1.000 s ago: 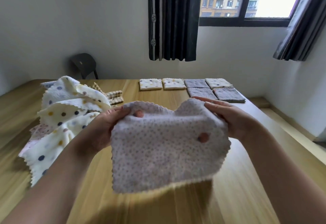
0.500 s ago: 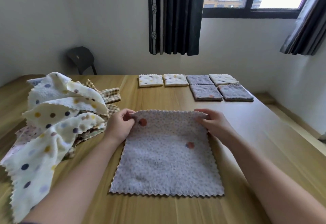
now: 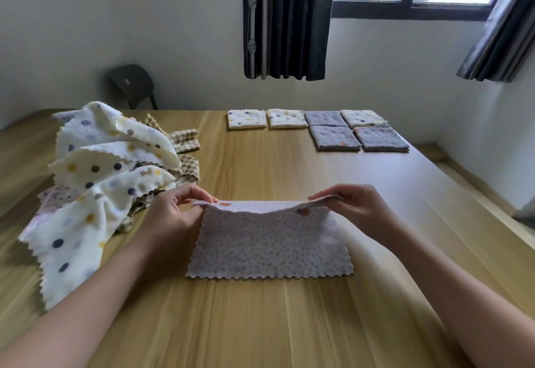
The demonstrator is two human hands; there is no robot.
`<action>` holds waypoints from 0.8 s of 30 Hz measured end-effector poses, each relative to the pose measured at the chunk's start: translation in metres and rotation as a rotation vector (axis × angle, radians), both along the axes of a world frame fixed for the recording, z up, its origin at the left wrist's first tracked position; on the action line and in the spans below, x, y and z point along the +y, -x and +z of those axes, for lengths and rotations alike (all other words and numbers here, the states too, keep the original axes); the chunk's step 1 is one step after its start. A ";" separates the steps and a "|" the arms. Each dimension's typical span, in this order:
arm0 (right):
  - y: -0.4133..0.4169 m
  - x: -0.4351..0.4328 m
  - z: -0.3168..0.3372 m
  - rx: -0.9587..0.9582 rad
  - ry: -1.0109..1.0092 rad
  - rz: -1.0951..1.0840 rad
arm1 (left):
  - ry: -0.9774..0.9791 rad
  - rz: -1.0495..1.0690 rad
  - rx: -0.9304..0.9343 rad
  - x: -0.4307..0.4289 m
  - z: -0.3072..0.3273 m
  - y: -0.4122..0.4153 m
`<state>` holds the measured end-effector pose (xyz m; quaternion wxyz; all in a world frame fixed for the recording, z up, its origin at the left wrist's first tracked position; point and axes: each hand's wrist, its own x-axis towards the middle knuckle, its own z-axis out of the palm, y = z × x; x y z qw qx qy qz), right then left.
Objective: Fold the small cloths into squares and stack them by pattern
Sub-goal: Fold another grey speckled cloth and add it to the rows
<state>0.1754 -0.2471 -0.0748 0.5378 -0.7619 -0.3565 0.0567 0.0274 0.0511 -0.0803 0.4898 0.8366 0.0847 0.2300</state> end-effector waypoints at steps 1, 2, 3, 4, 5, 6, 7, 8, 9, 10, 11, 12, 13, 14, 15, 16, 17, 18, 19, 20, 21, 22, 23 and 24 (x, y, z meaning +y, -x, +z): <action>0.006 -0.004 -0.002 -0.019 0.013 0.016 | -0.040 -0.002 0.019 -0.001 -0.003 0.009; 0.013 -0.008 -0.004 -0.035 0.030 0.026 | -0.081 -0.008 0.033 -0.002 -0.005 0.019; 0.018 -0.012 -0.007 -0.037 0.042 0.036 | -0.125 -0.018 0.036 -0.002 -0.007 0.026; 0.023 -0.015 -0.009 -0.032 0.047 0.050 | -0.176 -0.037 0.025 -0.002 -0.009 0.033; 0.027 -0.017 -0.011 -0.027 0.046 0.067 | -0.226 -0.061 0.008 -0.001 -0.010 0.037; 0.031 -0.020 -0.013 -0.029 0.046 0.080 | -0.269 -0.087 -0.010 -0.001 -0.011 0.041; 0.036 -0.022 -0.015 -0.042 0.053 0.091 | -0.307 -0.106 -0.026 -0.002 -0.011 0.047; 0.039 -0.023 -0.016 -0.060 0.069 0.090 | -0.333 -0.117 -0.037 -0.003 -0.011 0.050; 0.041 -0.025 -0.018 -0.079 0.089 0.080 | -0.351 -0.122 -0.038 -0.003 -0.011 0.052; 0.042 -0.027 -0.019 -0.099 0.110 0.065 | -0.372 -0.127 -0.033 -0.003 -0.012 0.055; 0.044 -0.028 -0.019 -0.118 0.128 0.055 | -0.399 -0.133 -0.029 -0.004 -0.012 0.056; 0.045 -0.029 -0.021 -0.140 0.143 0.053 | -0.425 -0.139 -0.030 -0.003 -0.014 0.057; 0.047 -0.030 -0.022 -0.162 0.154 0.058 | -0.448 -0.142 -0.031 -0.003 -0.015 0.059; 0.048 -0.031 -0.023 -0.181 0.163 0.064 | -0.467 -0.143 -0.030 -0.003 -0.016 0.059; 0.048 -0.031 -0.024 -0.193 0.169 0.069 | -0.483 -0.142 -0.028 -0.002 -0.017 0.059; 0.049 -0.032 -0.025 -0.204 0.175 0.071 | -0.496 -0.141 -0.026 -0.002 -0.018 0.059; 0.048 -0.033 -0.026 -0.219 0.183 0.070 | -0.509 -0.141 -0.025 -0.003 -0.018 0.059; 0.047 -0.033 -0.028 -0.239 0.193 0.068 | -0.520 -0.143 -0.026 -0.003 -0.018 0.059; 0.047 -0.034 -0.029 -0.263 0.205 0.071 | -0.531 -0.144 -0.028 -0.003 -0.019 0.058; 0.046 -0.034 -0.031 -0.283 0.217 0.080 | -0.544 -0.146 -0.031 -0.003 -0.019 0.058; 0.045 -0.034 -0.032 -0.299 0.226 0.096 | -0.555 -0.148 -0.030 -0.002 -0.020 0.058; 0.045 -0.034 -0.032 -0.310 0.231 0.117 | -0.570 -0.155 -0.030 -0.002 -0.020 0.058; 0.046 -0.034 -0.033 -0.321 0.238 0.139 | -0.593 -0.166 -0.029 -0.001 -0.020 0.059; 0.047 -0.035 -0.032 -0.329 0.249 0.160 | -0.619 -0.180 -0.028 -0.001 -0.021 0.060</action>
